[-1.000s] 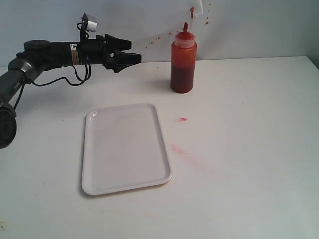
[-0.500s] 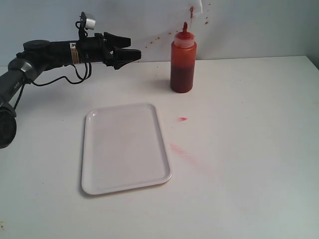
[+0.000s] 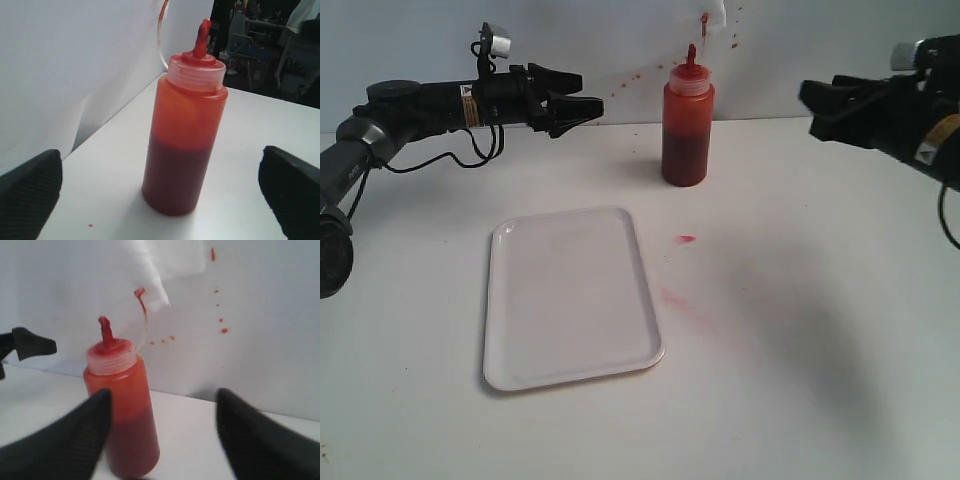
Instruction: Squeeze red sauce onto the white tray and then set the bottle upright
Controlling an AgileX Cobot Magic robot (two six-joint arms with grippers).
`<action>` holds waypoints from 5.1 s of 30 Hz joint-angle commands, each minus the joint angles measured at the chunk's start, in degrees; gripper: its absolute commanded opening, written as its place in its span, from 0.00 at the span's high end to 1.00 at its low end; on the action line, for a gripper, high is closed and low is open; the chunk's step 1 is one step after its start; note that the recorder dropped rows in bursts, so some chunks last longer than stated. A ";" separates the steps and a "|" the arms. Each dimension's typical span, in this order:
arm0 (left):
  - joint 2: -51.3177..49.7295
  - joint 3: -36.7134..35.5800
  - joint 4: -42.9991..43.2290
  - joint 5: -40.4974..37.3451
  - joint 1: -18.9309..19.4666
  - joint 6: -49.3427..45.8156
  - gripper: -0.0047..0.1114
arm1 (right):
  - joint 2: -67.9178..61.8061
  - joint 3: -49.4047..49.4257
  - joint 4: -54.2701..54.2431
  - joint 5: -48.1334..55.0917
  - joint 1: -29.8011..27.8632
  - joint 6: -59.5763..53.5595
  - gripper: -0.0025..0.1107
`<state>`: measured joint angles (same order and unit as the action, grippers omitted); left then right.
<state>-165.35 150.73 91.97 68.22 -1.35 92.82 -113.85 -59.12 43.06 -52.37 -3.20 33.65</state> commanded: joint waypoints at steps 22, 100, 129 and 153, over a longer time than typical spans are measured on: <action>-0.04 0.14 7.98 -2.49 0.11 -1.65 0.06 | -30.58 -47.67 15.48 20.90 15.40 12.45 0.55; -1.34 0.03 7.98 -9.82 -9.61 -5.08 0.96 | -30.34 -47.67 15.46 -16.37 13.90 22.07 0.77; 5.04 0.07 7.98 1.75 4.93 1.45 0.96 | -25.57 -47.67 43.99 -17.59 5.14 36.82 0.34; 15.23 -2.73 7.98 1.75 11.34 5.90 0.96 | -23.95 -47.67 56.89 -17.59 1.76 47.08 0.91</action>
<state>-152.00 147.77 102.01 70.09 9.57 98.35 -138.58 -106.40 99.93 -69.42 -1.11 79.78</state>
